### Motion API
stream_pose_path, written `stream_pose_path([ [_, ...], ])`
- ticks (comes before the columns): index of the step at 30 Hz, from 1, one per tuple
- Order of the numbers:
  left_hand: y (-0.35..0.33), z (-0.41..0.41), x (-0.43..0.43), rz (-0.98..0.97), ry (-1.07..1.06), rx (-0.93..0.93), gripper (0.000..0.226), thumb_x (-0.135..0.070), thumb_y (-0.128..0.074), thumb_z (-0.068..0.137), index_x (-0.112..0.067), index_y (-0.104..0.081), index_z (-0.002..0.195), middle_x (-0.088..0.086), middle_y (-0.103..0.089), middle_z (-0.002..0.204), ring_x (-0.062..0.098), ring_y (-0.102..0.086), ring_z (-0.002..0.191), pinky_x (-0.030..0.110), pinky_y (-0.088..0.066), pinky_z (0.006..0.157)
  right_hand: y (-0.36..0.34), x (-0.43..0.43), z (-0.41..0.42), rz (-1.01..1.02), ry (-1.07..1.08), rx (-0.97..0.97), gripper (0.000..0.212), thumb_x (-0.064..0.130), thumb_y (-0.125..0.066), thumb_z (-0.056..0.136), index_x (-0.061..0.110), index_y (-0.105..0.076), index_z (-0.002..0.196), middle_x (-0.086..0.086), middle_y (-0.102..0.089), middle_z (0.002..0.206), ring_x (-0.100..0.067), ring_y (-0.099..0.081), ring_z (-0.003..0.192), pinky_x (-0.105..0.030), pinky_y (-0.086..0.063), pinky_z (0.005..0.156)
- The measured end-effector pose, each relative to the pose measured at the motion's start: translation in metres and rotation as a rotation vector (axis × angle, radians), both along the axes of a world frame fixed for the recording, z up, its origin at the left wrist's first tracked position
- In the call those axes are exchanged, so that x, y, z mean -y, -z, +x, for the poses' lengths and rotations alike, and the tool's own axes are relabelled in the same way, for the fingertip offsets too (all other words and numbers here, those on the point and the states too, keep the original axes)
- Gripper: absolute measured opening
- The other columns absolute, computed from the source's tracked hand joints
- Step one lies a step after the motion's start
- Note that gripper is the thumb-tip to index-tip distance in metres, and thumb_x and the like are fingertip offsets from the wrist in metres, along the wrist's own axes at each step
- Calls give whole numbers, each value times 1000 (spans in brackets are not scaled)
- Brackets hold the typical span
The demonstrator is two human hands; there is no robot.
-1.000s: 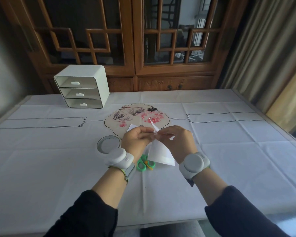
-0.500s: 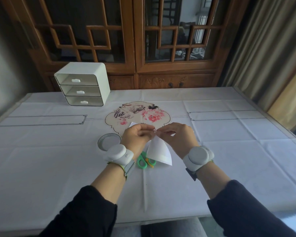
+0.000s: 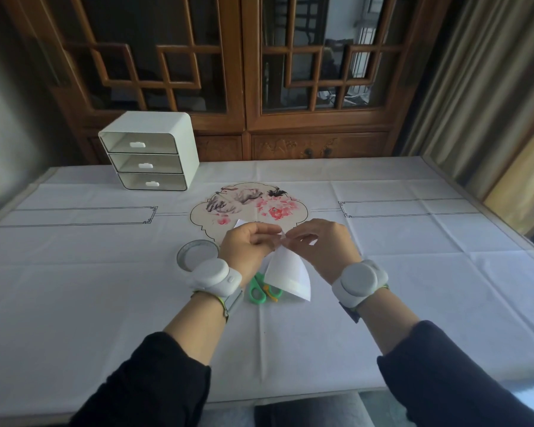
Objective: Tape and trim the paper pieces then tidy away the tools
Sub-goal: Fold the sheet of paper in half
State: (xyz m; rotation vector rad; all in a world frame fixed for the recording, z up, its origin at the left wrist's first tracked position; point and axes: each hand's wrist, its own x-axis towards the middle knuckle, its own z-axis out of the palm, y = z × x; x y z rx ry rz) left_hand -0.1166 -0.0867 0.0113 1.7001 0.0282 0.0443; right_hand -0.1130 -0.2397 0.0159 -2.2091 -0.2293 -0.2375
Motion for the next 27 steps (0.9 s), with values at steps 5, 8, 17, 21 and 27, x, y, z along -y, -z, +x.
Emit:
stream_pose_path([
  [5, 0, 0, 1, -13, -6, 1, 18, -4, -69, 78, -13, -71, 93, 1, -72, 78, -4, -61, 62, 4, -42, 56, -4, 1, 0, -73, -8, 9, 8, 26, -70, 83, 22, -77, 84, 5, -71, 87, -7, -64, 73, -18, -50, 72],
  [8, 0, 1, 1, -15, -18, -16, 17, -6, -70, 77, -19, -70, 89, 5, -73, 81, 10, -62, 68, 8, -45, 56, -3, 1, 0, -123, -20, 22, 10, 25, -67, 85, 22, -76, 88, 3, -71, 89, -11, -65, 75, -19, -48, 71],
  [17, 2, -1, 2, -31, -23, -32, 22, -3, -66, 79, -24, -69, 85, -1, -73, 78, 2, -62, 62, 14, -49, 66, 0, -1, 0, -157, -23, 10, 15, 22, -60, 88, 23, -74, 91, 5, -66, 92, -13, -62, 76, -22, -47, 70],
  [21, 2, -3, 3, -44, -29, -23, 26, 0, -63, 79, -25, -68, 82, -2, -72, 77, 2, -61, 62, 17, -48, 71, 2, -2, 2, -137, -21, -10, 17, 19, -57, 89, 22, -73, 91, 4, -65, 92, -15, -61, 79, -27, -50, 77],
  [27, -2, -6, 2, -8, -14, -4, 27, 0, -63, 78, -26, -67, 83, 2, -72, 81, 10, -63, 74, 19, -50, 79, 1, -2, 2, -7, -10, -60, 14, 27, -64, 86, 19, -75, 84, 2, -69, 87, -12, -61, 77, -12, -45, 70],
])
